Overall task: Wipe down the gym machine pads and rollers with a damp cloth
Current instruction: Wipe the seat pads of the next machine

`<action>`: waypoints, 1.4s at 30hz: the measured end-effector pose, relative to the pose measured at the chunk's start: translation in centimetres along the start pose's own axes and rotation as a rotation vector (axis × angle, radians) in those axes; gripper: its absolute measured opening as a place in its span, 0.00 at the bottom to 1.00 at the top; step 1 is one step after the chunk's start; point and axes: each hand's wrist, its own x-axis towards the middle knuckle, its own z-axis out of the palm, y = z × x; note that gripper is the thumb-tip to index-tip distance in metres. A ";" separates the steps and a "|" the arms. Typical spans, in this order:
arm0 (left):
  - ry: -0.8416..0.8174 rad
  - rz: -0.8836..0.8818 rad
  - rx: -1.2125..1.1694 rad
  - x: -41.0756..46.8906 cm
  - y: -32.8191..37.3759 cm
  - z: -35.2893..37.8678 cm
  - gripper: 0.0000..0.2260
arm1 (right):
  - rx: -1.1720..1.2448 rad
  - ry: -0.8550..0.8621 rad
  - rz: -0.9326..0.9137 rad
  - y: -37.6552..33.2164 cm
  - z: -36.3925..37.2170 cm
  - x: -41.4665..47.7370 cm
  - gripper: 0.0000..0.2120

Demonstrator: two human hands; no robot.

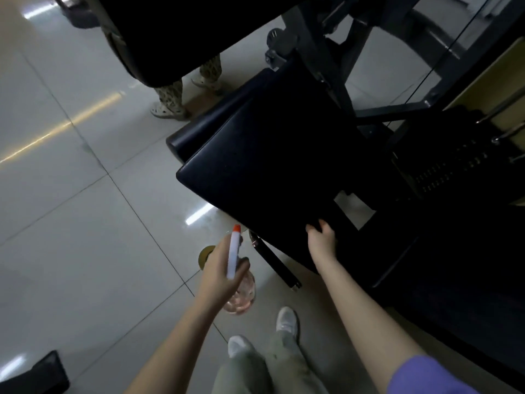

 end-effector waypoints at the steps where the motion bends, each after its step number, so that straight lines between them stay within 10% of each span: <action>1: 0.010 -0.004 -0.014 0.7 0.3 -0.5 0.25 | -0.028 0.025 -0.025 0.2 0.2 0.9 0.22; 8: -0.025 0.052 0.013 6.9 -2.6 -1.3 0.25 | -0.596 0.075 -0.179 6.3 4.9 4.2 0.30; 17: -0.018 0.004 -0.051 8.1 -5.9 -0.4 0.26 | -0.630 0.442 -0.235 4.5 8.0 8.3 0.26; 24: -0.019 -0.042 -0.087 7.8 -6.9 0.7 0.23 | -0.883 0.285 -0.692 2.5 11.6 8.8 0.23; 34: -0.031 -0.029 -0.078 6.7 -7.4 1.3 0.23 | -0.698 0.455 -0.379 8.9 7.4 6.5 0.22; 42: -0.002 -0.001 -0.046 6.6 -8.3 2.0 0.19 | -0.972 0.212 -0.759 3.3 16.1 4.7 0.22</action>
